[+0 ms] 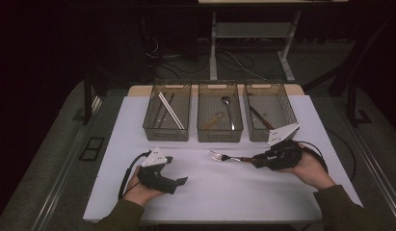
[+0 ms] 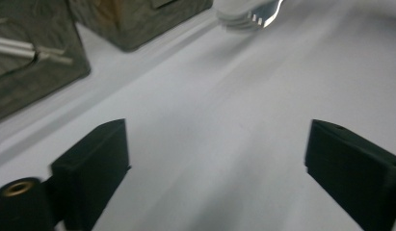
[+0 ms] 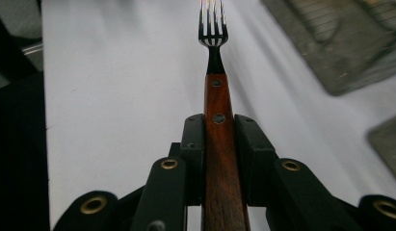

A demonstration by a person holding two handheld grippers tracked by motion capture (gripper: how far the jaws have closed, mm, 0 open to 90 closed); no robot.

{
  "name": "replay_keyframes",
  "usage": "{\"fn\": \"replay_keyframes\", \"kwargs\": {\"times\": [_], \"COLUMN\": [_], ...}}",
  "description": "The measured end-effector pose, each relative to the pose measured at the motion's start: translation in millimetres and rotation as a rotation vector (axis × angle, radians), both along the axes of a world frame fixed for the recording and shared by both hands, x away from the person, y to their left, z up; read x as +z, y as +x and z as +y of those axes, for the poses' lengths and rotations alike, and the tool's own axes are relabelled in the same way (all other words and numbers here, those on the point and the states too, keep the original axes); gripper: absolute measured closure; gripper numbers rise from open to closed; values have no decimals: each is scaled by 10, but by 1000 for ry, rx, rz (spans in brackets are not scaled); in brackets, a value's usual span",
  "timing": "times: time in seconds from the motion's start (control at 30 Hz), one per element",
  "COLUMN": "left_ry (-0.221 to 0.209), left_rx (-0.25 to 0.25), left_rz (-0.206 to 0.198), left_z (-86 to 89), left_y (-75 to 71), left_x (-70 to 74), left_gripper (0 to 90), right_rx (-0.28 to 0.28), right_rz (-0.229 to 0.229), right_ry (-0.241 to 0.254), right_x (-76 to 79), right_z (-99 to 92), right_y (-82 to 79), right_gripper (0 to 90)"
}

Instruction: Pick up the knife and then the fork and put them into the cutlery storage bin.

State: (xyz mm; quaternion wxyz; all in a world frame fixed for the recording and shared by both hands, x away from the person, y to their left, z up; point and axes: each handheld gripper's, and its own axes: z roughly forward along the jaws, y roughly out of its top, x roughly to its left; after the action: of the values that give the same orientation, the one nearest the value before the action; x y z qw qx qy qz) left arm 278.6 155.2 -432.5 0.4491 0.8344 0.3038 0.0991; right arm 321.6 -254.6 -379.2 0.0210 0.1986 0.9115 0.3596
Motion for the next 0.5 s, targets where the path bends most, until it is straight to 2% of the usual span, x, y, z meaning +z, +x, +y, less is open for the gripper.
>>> {"fn": "replay_keyframes", "kwargs": {"times": [0.07,0.2,0.33,0.5], "left_ry": [-5,-15,13,15], "left_rx": [11,-2,-10,-14], "left_rz": [1,-13,-7,1], "left_z": [24,8,-8,-20], "left_y": [2,-3,12,20], "left_x": [-11,-8,-33,-46], "left_gripper": [0,0,0,0], "right_rx": [-31,-92,-161,-244], "right_rz": [-17,-35,-58,-75], "right_ry": [16,33,58,83], "right_x": [46,142,242,356], "right_z": [-64,-200,-367,-561], "right_y": [21,60,135,260], "right_gripper": [752,752,752,752]}}
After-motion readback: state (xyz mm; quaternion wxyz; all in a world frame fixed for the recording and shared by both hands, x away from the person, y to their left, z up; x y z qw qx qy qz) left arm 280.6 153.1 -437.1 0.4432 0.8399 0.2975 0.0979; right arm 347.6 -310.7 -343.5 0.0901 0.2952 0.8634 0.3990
